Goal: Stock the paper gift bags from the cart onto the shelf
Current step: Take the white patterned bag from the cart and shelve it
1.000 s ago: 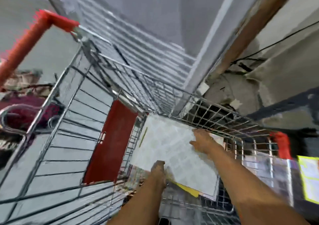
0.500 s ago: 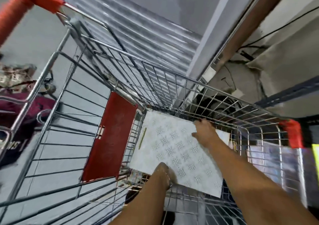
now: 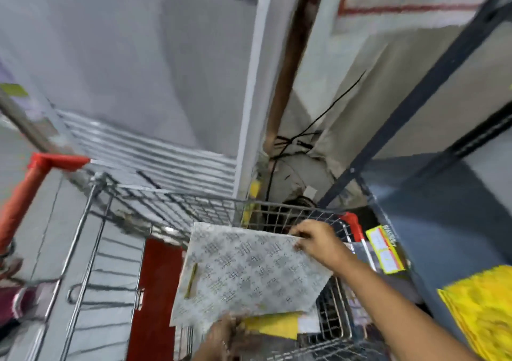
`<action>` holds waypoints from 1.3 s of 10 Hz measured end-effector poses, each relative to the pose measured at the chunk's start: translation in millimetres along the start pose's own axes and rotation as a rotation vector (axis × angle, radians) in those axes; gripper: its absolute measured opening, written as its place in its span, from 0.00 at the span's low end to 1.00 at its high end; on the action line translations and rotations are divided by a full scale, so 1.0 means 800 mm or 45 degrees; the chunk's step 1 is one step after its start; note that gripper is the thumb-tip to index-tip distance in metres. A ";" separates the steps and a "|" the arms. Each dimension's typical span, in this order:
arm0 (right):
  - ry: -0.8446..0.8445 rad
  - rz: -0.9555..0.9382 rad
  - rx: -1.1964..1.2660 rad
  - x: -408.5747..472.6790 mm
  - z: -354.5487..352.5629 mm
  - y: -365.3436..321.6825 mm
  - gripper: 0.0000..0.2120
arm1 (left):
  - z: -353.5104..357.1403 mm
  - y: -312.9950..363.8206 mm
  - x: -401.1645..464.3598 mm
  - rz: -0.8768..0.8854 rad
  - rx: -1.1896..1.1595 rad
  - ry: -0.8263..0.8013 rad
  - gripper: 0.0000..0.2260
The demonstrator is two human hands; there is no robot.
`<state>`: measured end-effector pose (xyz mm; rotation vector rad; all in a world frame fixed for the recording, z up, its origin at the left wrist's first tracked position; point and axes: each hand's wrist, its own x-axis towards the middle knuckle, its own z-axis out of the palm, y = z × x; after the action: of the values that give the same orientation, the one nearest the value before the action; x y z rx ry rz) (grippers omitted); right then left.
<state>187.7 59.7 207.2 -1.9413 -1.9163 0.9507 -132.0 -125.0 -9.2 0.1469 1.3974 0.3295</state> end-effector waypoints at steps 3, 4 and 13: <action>0.707 0.047 0.406 -0.221 -0.150 -0.056 0.12 | 0.083 0.214 -0.076 0.659 0.171 -0.237 0.08; 1.018 0.049 0.604 -0.313 -0.172 -0.075 0.13 | 0.188 0.261 -0.239 0.925 0.231 -0.465 0.09; 2.570 -0.009 0.786 -0.910 -0.188 -0.287 0.12 | 0.496 0.075 -0.871 1.088 0.651 -2.025 0.07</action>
<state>153.2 -576.2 654.2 -1.2236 -0.2993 -0.4896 153.9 -249.8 732.1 1.1596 -0.2704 0.3807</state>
